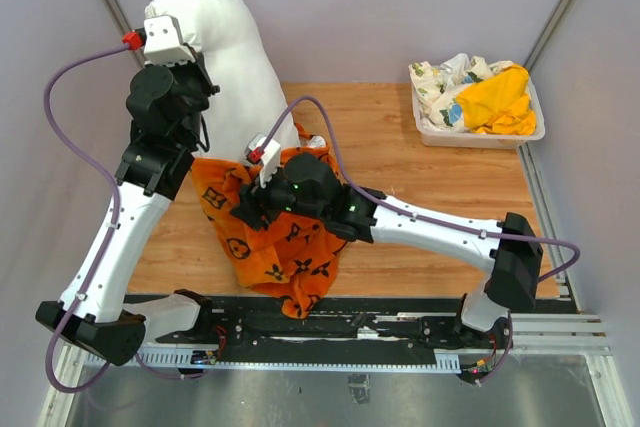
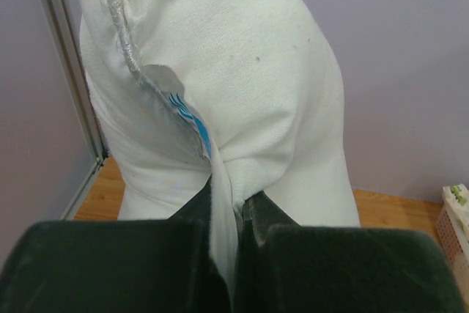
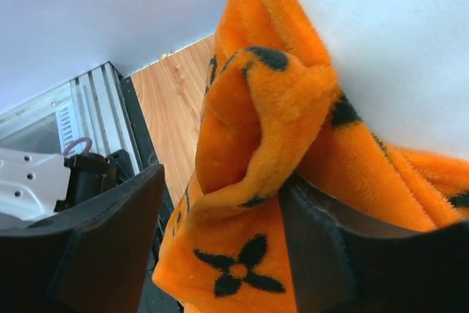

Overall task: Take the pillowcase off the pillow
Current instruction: Remove the pillow from the pillowcase.

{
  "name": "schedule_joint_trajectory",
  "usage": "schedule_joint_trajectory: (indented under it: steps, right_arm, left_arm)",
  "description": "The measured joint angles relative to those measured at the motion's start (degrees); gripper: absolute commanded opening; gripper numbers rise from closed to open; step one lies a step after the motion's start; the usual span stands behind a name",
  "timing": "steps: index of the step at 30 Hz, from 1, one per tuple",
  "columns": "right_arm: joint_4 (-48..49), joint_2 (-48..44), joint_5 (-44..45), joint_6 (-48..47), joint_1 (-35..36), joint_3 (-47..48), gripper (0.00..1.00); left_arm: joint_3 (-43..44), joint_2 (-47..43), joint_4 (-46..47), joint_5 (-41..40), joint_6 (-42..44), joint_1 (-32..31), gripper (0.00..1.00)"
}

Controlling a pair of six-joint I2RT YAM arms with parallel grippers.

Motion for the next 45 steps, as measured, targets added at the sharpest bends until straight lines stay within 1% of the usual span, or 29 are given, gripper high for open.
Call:
schedule_joint_trajectory:
  steps: [2, 4, 6, 7, 11, 14, 17, 19, 22, 24, 26, 28, 29, 30, 31, 32, 33, 34, 37, 38, 40, 42, 43, 45]
  right_arm:
    - [-0.39, 0.81, 1.62, -1.05, 0.63, 1.05, 0.42]
    - [-1.05, 0.98, 4.87, -1.99, 1.6, 1.33, 0.29]
    - [-1.9, 1.2, 8.26, -3.13, 2.75, 1.57, 0.05]
    - [-2.23, 1.33, 9.64, -3.67, 3.26, 1.68, 0.01]
    - [-3.41, 1.84, 14.47, -4.31, 4.28, 1.66, 0.01]
    - [-2.47, 0.66, 16.55, -4.44, 4.28, -1.66, 0.01]
    - [-1.27, -2.67, 18.6, -3.98, 4.26, -8.96, 0.01]
    - [0.61, -6.08, 17.59, -1.75, 3.41, -15.65, 0.01]
    - [5.62, -12.66, 13.38, 3.58, -0.83, -28.24, 0.01]
    - [7.32, -16.72, 12.39, 6.64, -4.13, -34.91, 0.01]
    - [7.19, -19.63, 12.7, 8.39, -5.55, -37.81, 0.01]
    - [6.34, -21.44, 12.83, 8.98, -5.62, -38.25, 0.01]
    - [5.9, -22.14, 12.79, 9.01, -5.62, -38.14, 0.05]
    - [5.2, -22.84, 12.76, 8.81, -5.62, -37.88, 0.23]
    - [4.61, -23.3, 12.72, 8.57, -5.62, -37.62, 0.5]
    - [3.85, -23.82, 12.28, 7.76, -5.62, -37.31, 0.73]
    - [2.86, -24.48, 11.26, 6.75, -5.7, -37.0, 0.89]
    - [2.19, -25.31, 9.6, 5.6, -6.1, -36.87, 0.99]
    - [1.14, -29.29, 1.68, 2.95, -8.87, -36.68, 0.98]
    - [1.7, -32.63, -3.56, 2.58, -11.13, -36.65, 0.98]
    - [3.43, -35.98, -7.85, 3.04, -16.33, -36.68, 0.98]
    - [7.69, -40.28, -13.31, 4.94, -24.02, -36.68, 0.98]
    - [10.34, -41.79, -15.67, 6.23, -28.92, -36.63, 0.98]
    - [14.01, -42.69, -18.12, 9.2, -36.35, -36.46, 0.98]
  left_arm:
    - [0.0, -0.07, -0.15, -0.22, 0.26, 0.02, 0.0]
    - [0.0, -0.22, -0.33, -0.28, 0.44, 0.0, 0.0]
    - [0.0, -0.35, -0.52, -0.5, 0.46, 0.02, 0.0]
    - [0.0, -0.39, -0.63, -0.57, 0.46, 0.02, 0.0]
    - [0.0, -0.39, -0.85, -0.98, 0.46, 0.0, 0.0]
    - [0.31, -0.22, -1.4, -2.05, 0.87, 0.0, 0.0]
    - [2.6, 1.14, -3.56, -3.04, 1.68, 0.0, 0.0]
    - [6.38, 3.39, -6.58, -3.48, 2.03, -0.13, 0.0]
    - [11.93, 7.1, -10.4, -4.09, 2.14, -0.15, 0.0]
    - [14.27, 8.92, -12.33, -4.22, 2.1, -0.39, 0.0]
    - [15.91, 10.27, -13.66, -4.44, 2.12, -0.61, 0.0]
    - [16.83, 10.99, -14.4, -5.16, 2.14, -0.63, 0.0]
    - [17.03, 11.06, -14.45, -5.29, 2.14, -0.59, 0.0]
    - [17.14, 11.06, -14.45, -5.2, 2.14, -0.59, 0.0]
    - [17.14, 11.04, -14.29, -4.68, 2.16, -0.57, 0.0]
    - [17.09, 10.88, -13.92, -3.34, 2.27, -0.48, 0.0]
    - [16.85, 10.73, -13.05, -1.77, 2.6, -0.44, 0.0]
    - [16.11, 10.32, -11.85, 0.31, 3.06, -0.35, 0.0]
    - [12.59, 8.09, -8.26, 7.93, 4.59, 0.11, 0.0]
    - [11.69, 7.39, -7.45, 10.32, 5.09, 0.17, 0.0]
    - [9.73, 5.95, -5.4, 17.18, 6.56, 0.26, 0.0]
    - [6.4, 4.13, -1.62, 27.8, 8.0, 0.85, 0.0]
    - [4.37, 3.23, 0.85, 34.82, 8.24, 1.31, 0.0]
    - [3.04, 2.75, 3.26, 46.25, 8.26, 1.88, 0.0]
